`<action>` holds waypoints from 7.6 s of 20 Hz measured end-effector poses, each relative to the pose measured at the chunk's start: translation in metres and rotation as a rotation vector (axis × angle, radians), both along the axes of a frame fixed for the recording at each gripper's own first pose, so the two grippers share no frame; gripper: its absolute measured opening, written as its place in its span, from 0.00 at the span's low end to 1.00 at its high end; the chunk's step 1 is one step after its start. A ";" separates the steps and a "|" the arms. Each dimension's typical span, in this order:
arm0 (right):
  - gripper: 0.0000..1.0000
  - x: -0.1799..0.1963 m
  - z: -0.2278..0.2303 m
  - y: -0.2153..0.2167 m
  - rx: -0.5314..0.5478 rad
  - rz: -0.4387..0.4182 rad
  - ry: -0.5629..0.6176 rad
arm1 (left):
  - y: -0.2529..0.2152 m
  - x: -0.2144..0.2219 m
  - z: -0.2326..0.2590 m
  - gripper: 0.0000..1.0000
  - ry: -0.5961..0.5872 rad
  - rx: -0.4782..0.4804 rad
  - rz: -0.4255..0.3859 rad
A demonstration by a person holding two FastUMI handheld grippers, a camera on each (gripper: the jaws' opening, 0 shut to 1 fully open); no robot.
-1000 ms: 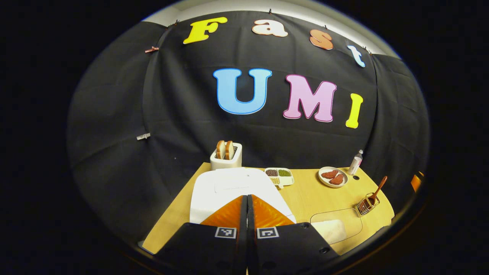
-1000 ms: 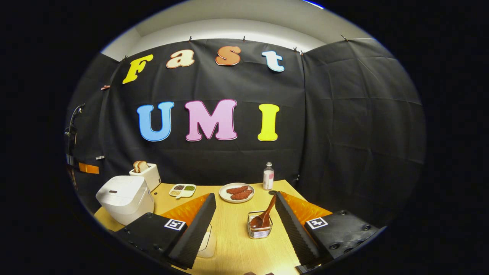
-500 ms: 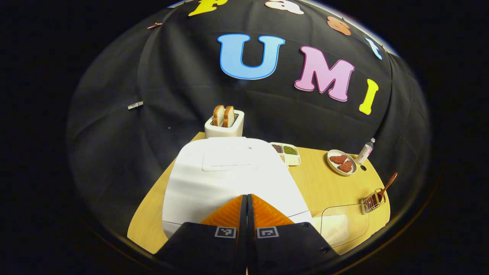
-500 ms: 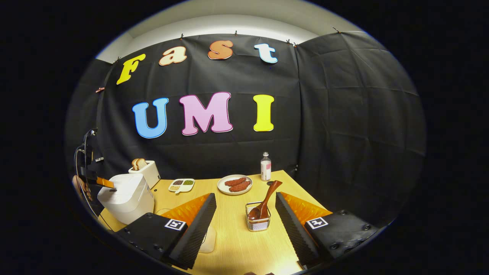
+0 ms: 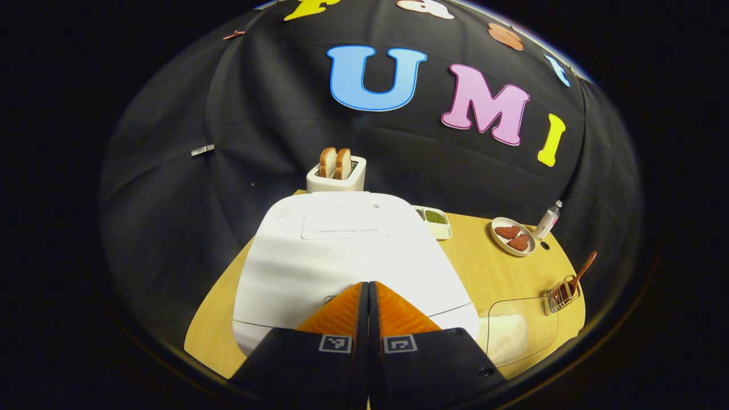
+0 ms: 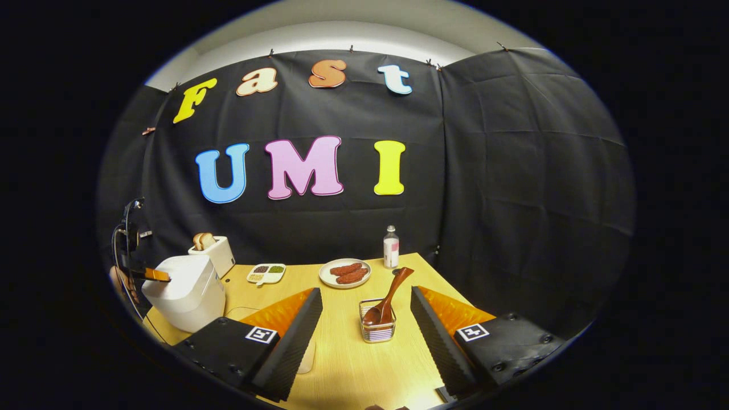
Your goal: Close the left gripper, press the button to open the rice cooker; take a wooden spoon from the chopstick holder with the right hand, scoop a spoonful of rice and pour it into the rice cooker, then put the wooden spoon back into the chopstick holder.
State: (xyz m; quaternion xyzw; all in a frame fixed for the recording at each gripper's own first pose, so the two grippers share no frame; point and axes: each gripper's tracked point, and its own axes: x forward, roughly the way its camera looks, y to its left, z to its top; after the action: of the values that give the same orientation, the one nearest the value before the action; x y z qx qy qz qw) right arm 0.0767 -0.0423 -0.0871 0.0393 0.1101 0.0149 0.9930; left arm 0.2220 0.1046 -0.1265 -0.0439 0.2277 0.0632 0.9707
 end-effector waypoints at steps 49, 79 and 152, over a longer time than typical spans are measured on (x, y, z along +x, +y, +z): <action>0.99 0.209 -0.182 -0.032 0.255 0.049 0.472 | -0.163 -0.150 0.087 0.95 -0.261 0.116 0.110; 0.16 0.200 -0.035 -0.001 0.326 0.054 0.223 | -0.135 -0.191 0.047 0.95 -0.248 0.062 0.073; 0.16 0.093 -0.083 0.183 1.044 -0.166 0.585 | -0.021 -0.216 0.006 0.95 -0.254 -0.040 -0.017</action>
State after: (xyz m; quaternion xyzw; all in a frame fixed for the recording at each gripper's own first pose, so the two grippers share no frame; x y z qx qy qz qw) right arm 0.1693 0.1403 -0.1702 0.5324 0.3534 -0.0222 0.7689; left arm 0.0060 0.0837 -0.1206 -0.0689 0.1044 0.0444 0.9912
